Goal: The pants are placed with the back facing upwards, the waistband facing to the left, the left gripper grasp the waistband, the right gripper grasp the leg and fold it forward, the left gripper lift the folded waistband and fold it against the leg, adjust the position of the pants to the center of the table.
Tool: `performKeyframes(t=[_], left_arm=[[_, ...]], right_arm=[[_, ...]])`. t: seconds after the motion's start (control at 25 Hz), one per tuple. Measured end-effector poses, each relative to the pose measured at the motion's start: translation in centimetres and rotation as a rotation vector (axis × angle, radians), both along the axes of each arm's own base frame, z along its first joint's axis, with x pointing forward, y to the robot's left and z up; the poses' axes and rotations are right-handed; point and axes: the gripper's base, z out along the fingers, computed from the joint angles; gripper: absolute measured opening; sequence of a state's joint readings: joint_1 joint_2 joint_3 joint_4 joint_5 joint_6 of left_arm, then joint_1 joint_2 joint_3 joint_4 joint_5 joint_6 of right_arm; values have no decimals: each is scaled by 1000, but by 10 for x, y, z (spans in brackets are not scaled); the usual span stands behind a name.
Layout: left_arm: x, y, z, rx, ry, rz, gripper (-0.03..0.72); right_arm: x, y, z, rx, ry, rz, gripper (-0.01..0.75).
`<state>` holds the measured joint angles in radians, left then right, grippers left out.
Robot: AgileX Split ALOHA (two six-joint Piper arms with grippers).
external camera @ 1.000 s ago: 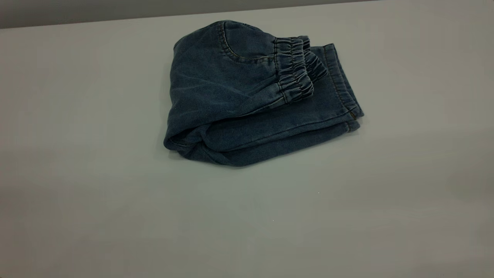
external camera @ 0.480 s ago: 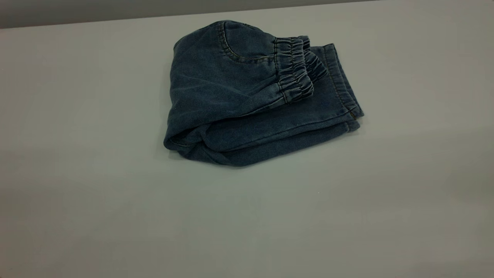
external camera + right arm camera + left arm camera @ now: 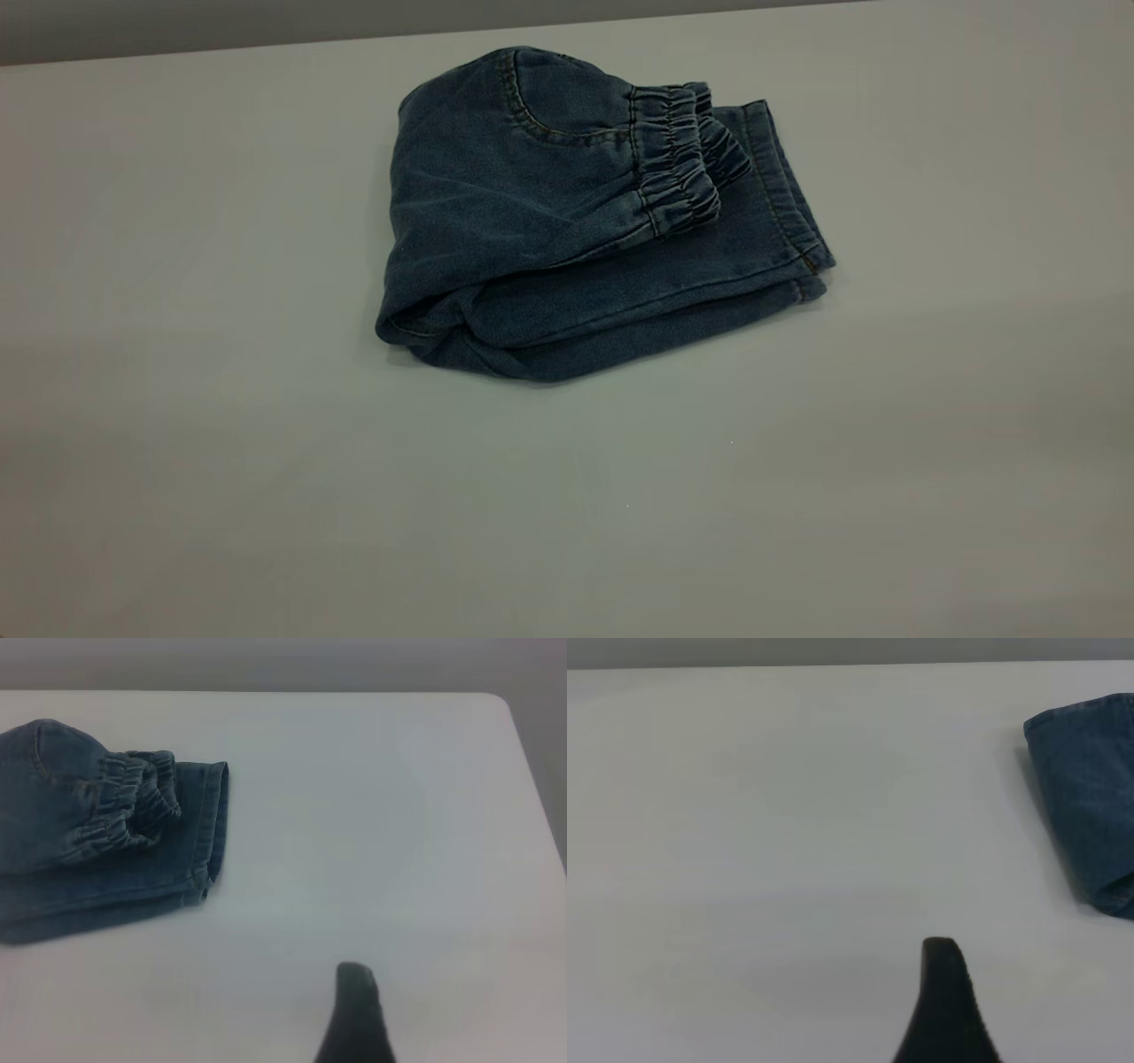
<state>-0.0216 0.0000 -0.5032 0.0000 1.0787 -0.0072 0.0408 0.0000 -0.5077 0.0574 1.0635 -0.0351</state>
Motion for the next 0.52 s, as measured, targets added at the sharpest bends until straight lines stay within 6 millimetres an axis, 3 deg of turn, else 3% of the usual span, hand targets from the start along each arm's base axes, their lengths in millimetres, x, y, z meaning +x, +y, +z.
performKeyframes(t=[0.52], left_arm=[[0,0,0,1,0,0,456]], right_arm=[[0,0,0,0,1,0,462]])
